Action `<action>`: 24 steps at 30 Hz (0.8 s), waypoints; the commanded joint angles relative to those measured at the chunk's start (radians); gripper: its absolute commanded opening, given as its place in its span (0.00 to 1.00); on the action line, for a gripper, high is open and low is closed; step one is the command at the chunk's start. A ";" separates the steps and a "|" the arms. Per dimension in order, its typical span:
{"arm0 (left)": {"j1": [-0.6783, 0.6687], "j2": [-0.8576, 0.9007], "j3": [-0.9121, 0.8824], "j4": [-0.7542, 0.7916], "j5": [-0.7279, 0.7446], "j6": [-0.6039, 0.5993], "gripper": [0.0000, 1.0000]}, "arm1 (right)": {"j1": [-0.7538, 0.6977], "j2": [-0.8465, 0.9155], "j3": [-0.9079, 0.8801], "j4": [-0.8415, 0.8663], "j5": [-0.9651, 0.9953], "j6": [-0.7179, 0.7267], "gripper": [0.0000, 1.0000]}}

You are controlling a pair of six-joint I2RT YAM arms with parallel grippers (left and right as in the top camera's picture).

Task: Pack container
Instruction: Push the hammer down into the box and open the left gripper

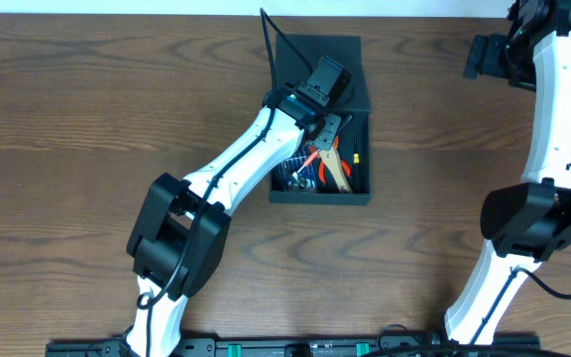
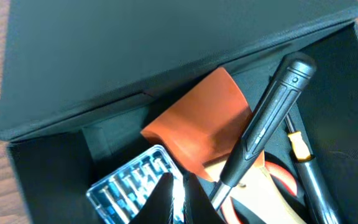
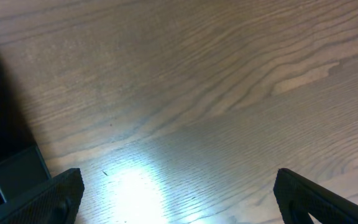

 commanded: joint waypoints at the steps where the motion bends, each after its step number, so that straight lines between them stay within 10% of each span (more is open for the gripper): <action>1: -0.001 0.019 0.012 0.002 0.060 -0.029 0.06 | 0.001 -0.009 0.017 -0.003 0.006 0.014 0.99; 24: -0.060 0.062 0.012 0.005 0.077 -0.029 0.06 | 0.001 -0.009 0.017 -0.003 0.006 0.014 0.99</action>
